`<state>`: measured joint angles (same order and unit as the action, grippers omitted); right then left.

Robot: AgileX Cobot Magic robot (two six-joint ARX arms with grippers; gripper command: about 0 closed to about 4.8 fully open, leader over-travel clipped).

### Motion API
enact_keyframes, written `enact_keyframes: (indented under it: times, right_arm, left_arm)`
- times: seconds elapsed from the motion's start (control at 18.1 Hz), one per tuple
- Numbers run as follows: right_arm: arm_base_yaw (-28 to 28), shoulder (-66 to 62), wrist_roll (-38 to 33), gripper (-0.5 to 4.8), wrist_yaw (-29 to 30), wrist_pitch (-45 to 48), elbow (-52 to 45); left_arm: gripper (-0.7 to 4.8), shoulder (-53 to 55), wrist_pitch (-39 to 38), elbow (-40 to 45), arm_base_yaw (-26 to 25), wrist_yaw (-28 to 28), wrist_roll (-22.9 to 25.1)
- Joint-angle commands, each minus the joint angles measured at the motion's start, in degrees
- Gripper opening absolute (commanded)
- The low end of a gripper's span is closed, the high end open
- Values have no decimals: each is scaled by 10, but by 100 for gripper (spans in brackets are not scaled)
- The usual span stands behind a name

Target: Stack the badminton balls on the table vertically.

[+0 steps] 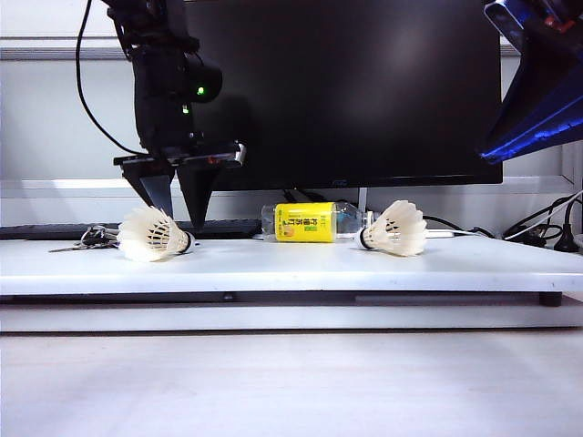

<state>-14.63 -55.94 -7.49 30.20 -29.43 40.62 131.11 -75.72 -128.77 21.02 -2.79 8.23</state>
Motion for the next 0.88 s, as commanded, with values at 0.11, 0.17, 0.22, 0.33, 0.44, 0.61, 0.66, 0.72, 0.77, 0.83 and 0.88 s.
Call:
enact_keyframes:
  times: [0.11, 0.17, 0.22, 0.33, 0.44, 0.61, 0.66, 0.72, 0.77, 0.83, 0.88]
  right_arm:
    - [0, 2, -1, 54, 7, 7, 1]
    - [0, 2, -1, 53, 9, 7, 1]
    - [0, 2, -1, 54, 9, 7, 1]
    - [0, 2, -1, 53, 9, 7, 2]
    - [0, 2, -1, 54, 9, 7, 1]
    - [0, 2, -1, 54, 9, 7, 1]
    - [0, 2, -1, 54, 9, 7, 1]
    - [0, 2, -1, 53, 9, 7, 1]
    - [0, 2, -1, 53, 9, 7, 1]
    - [0, 2, -1, 54, 9, 7, 1]
    - [0, 2, -1, 53, 9, 7, 1]
  left_arm:
    - [248, 2, 8, -3, 2, 0, 4]
    - [247, 3, 8, -3, 2, 0, 4]
    - [248, 5, 9, -3, 2, 0, 5]
    - [247, 10, 7, -3, 2, 0, 8]
    - [248, 14, 7, -3, 2, 1, 10]
    - [247, 15, 10, -3, 2, 2, 14]
    - [247, 15, 12, -3, 2, 2, 14]
    - [247, 15, 13, -3, 2, 2, 14]
    - [247, 15, 13, -3, 2, 2, 16]
    - [247, 17, 14, -3, 2, 2, 19]
    - [247, 19, 14, -3, 2, 2, 19]
